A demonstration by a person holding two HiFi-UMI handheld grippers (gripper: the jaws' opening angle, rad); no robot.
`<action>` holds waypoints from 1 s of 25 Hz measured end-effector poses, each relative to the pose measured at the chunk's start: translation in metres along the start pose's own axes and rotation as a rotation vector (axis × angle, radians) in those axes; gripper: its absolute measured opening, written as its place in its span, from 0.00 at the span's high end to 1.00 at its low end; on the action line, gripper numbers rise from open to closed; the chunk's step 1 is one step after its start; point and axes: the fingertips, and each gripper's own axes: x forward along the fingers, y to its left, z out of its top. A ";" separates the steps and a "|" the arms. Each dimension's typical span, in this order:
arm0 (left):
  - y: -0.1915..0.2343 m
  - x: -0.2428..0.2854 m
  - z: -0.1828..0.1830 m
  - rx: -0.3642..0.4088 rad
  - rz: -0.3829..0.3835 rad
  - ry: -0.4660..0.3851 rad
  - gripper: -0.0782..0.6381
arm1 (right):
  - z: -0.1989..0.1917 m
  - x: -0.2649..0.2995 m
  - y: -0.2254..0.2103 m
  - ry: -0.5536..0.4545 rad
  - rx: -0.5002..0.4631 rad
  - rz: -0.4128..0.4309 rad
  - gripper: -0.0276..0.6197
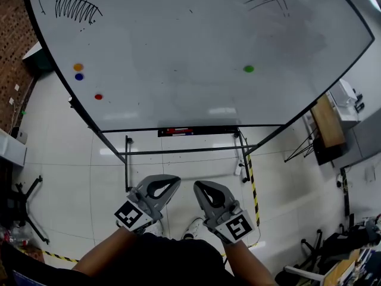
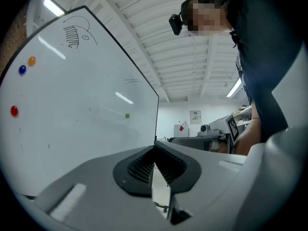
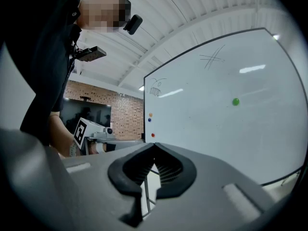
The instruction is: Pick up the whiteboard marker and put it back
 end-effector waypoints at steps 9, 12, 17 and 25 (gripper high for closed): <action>-0.009 0.008 -0.005 0.006 0.018 0.021 0.89 | -0.001 0.000 -0.005 0.005 0.003 0.030 0.96; -0.011 0.008 -0.005 0.023 0.022 0.016 0.89 | -0.001 -0.002 -0.004 0.002 0.000 0.035 0.96; -0.018 0.009 -0.005 0.038 0.012 0.017 0.89 | -0.002 -0.007 -0.005 0.005 0.000 0.032 0.96; -0.028 0.005 -0.006 0.037 0.000 0.018 0.89 | -0.002 -0.016 0.001 0.003 0.005 0.023 0.96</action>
